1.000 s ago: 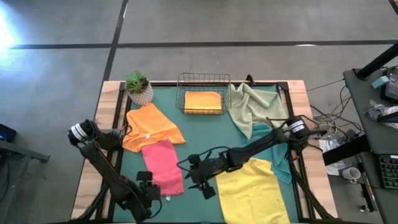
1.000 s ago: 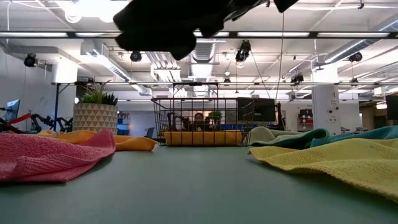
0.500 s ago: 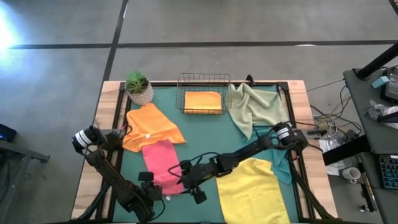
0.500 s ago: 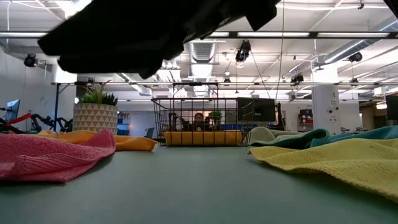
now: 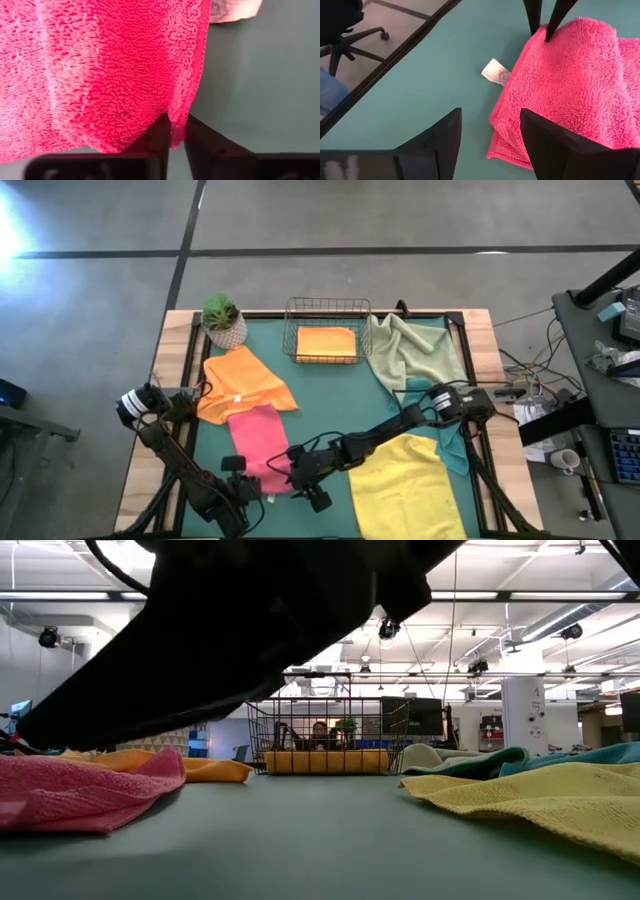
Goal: Fold microfiber towels
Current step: Fold the pink microfiber towel
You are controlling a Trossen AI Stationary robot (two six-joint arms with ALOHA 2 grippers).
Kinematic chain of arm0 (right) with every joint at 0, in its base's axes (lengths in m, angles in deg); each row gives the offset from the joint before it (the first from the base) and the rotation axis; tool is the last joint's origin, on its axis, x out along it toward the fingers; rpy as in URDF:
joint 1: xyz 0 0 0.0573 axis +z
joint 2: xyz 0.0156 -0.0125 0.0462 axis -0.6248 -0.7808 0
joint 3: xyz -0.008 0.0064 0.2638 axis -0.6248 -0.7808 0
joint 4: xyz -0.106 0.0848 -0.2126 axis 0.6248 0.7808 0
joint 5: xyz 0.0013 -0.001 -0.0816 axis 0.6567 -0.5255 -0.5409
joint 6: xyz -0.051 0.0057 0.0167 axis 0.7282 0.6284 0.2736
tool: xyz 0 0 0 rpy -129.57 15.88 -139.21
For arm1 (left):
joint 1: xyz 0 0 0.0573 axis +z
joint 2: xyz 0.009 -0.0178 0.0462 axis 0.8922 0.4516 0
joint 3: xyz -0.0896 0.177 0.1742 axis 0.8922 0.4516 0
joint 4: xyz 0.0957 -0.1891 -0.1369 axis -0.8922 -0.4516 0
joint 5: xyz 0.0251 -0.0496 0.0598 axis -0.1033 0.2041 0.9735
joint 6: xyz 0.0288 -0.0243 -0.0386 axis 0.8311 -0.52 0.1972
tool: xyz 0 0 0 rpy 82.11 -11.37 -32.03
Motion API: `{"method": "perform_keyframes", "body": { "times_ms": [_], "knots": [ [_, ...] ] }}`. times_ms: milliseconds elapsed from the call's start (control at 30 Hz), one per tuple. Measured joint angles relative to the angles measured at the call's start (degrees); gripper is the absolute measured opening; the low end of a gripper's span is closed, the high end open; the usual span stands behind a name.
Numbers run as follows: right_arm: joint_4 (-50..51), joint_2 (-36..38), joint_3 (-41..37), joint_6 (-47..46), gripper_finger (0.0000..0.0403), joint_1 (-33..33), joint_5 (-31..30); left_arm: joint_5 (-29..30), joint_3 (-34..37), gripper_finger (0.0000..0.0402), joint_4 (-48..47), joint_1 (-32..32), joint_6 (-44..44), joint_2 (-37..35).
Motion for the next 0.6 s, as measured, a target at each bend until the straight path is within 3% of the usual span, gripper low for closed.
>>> {"method": "perform_keyframes", "body": {
  "times_ms": [100,600],
  "knots": [
    [0.2,-1.1,0.0,0.0,0.0192,0.0,0.0,0.4,0.0,0.0005,1.2,0.0,0.0,-0.4],
    [4.0,-2.8,0.2,-0.3,0.0179,-0.2,-6.6,0.8,0.1,0.001,8.5,0.0,2.0,-1.5]
  ]
}}
